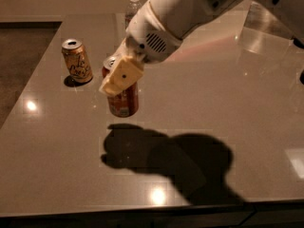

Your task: Pick coke can

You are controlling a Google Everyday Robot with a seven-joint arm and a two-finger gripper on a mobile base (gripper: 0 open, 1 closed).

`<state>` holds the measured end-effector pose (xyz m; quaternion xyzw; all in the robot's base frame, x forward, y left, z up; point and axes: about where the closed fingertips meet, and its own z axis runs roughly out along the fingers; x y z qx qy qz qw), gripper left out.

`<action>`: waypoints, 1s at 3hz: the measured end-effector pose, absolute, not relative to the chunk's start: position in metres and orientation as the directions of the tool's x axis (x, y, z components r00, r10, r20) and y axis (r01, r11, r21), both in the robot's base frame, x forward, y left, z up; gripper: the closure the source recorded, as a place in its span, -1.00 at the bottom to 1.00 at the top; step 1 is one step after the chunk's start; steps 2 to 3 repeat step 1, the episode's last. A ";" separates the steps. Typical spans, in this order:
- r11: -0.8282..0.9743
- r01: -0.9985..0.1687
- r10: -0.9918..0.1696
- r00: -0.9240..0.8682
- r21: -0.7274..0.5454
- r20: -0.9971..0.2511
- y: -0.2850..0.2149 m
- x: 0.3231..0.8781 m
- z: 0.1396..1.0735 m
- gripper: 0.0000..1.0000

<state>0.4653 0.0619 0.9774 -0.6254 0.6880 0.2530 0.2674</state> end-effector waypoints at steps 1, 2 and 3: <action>0.106 -0.994 -0.716 -0.098 0.031 -0.691 0.052 0.473 0.989 1.00; 0.106 -0.994 -0.716 -0.098 0.031 -0.691 0.052 0.473 0.989 1.00; 0.106 -0.994 -0.716 -0.098 0.031 -0.691 0.052 0.473 0.989 1.00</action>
Offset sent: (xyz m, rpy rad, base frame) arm 0.0000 0.0000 0.0000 0.0000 0.0000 0.0000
